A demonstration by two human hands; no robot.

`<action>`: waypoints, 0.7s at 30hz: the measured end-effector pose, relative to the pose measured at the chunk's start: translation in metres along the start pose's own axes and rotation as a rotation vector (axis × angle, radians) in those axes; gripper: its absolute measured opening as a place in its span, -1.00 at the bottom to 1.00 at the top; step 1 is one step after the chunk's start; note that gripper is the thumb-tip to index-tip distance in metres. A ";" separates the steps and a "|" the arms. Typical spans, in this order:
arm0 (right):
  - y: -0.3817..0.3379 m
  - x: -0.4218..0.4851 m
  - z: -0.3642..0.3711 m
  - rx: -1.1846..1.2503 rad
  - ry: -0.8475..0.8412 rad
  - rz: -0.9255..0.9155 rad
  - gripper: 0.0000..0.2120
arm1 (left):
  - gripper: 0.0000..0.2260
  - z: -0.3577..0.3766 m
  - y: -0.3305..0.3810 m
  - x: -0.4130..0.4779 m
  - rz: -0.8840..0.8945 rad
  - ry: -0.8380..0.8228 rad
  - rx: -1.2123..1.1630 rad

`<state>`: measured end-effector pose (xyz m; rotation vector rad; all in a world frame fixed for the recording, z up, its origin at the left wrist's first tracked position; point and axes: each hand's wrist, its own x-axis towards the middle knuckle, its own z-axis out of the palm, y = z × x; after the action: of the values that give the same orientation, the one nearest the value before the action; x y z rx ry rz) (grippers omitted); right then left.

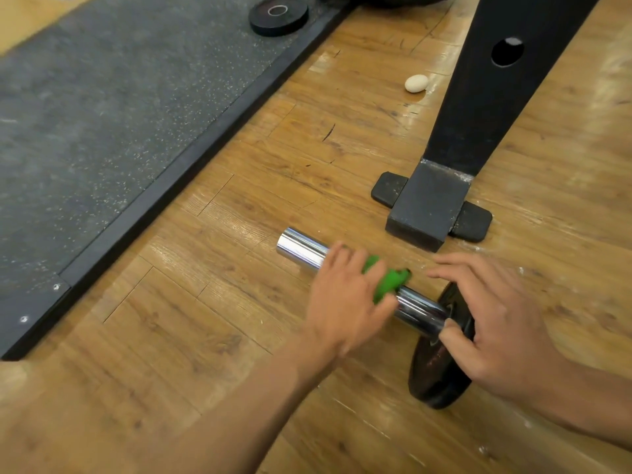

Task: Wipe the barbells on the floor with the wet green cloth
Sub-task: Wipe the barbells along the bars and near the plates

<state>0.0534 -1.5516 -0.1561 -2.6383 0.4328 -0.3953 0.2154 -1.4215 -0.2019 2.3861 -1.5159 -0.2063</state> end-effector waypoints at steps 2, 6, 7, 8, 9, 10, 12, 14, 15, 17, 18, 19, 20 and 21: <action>0.001 0.000 0.001 -0.001 0.005 0.024 -0.50 | -0.68 0.015 0.032 -0.014 0.132 -0.038 -0.006; -0.001 -0.001 0.003 0.011 0.027 0.044 -0.49 | -0.62 0.026 0.030 -0.019 0.275 -0.015 0.064; -0.001 -0.002 0.003 0.018 0.034 0.046 -0.49 | -0.60 0.025 0.020 -0.016 0.291 -0.020 0.090; -0.001 -0.003 0.003 0.026 0.040 0.046 -0.49 | -0.60 0.021 0.011 -0.013 0.267 -0.029 0.094; 0.000 -0.003 0.003 0.034 0.046 0.047 -0.49 | -0.61 0.017 0.000 -0.009 0.215 -0.027 0.086; 0.000 -0.003 0.003 0.043 0.050 0.048 -0.50 | -0.61 0.013 -0.011 -0.006 0.152 -0.016 0.075; 0.002 -0.003 0.003 0.054 0.055 0.044 -0.50 | -0.61 0.004 -0.037 -0.001 0.028 0.031 0.076; 0.002 -0.004 0.004 0.041 0.069 0.035 -0.51 | -0.60 -0.005 -0.058 0.004 -0.082 0.073 0.105; 0.002 -0.005 0.005 0.037 0.078 0.031 -0.51 | -0.60 -0.009 -0.062 0.007 -0.120 0.090 0.113; 0.001 -0.005 0.007 0.035 0.090 0.024 -0.53 | -0.63 -0.012 -0.054 0.009 -0.150 0.095 0.097; 0.000 -0.004 0.008 0.033 0.090 0.020 -0.53 | -0.64 -0.010 -0.042 0.008 -0.123 0.084 0.084; -0.001 -0.003 0.008 0.028 0.086 0.019 -0.54 | -0.65 -0.004 -0.027 0.004 -0.058 0.062 0.079; -0.001 -0.003 0.008 0.018 0.081 0.017 -0.54 | -0.65 0.004 -0.011 -0.003 0.033 0.037 0.086; -0.001 -0.003 0.007 0.005 0.071 0.010 -0.54 | -0.64 0.013 0.005 -0.010 0.128 0.014 0.102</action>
<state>0.0529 -1.5467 -0.1622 -2.6227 0.4661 -0.4875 0.2032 -1.4164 -0.2131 2.3509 -1.7037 -0.0855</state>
